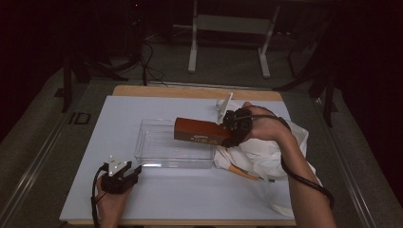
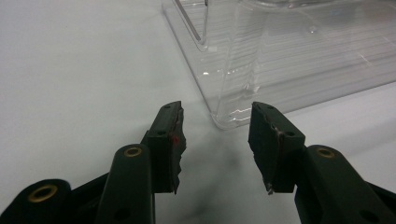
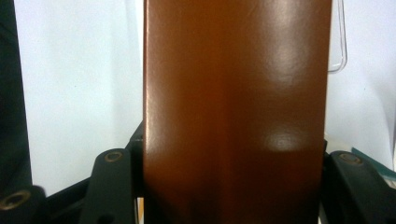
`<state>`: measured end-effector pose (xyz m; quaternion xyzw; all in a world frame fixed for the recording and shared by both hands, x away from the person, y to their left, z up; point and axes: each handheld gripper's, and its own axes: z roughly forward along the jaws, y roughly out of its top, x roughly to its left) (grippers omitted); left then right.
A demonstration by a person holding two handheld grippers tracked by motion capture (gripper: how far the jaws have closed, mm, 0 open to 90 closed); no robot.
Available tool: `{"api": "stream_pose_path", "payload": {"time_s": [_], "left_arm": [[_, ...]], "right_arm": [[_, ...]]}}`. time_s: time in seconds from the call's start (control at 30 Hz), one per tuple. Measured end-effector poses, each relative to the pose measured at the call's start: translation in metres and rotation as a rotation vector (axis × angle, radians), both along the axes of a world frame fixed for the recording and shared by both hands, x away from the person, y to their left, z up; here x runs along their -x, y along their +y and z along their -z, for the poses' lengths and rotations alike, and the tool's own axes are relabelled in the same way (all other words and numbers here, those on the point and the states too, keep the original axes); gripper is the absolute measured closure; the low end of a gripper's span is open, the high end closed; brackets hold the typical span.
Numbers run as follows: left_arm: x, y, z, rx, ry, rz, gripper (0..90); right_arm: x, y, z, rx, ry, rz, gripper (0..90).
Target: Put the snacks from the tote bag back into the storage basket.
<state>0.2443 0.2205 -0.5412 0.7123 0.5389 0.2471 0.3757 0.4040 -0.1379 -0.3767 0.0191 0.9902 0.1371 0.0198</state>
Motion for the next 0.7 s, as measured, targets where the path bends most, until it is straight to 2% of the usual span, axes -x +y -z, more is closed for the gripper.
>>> {"api": "stream_pose_path", "payload": {"time_s": [0.7], "left_arm": [[0.000, 0.000, 0.000, 0.001, -0.001, 0.001, 55.2]], "right_arm": [[0.001, 0.016, 0.007, 0.011, 0.009, -0.027, 43.1]]}}
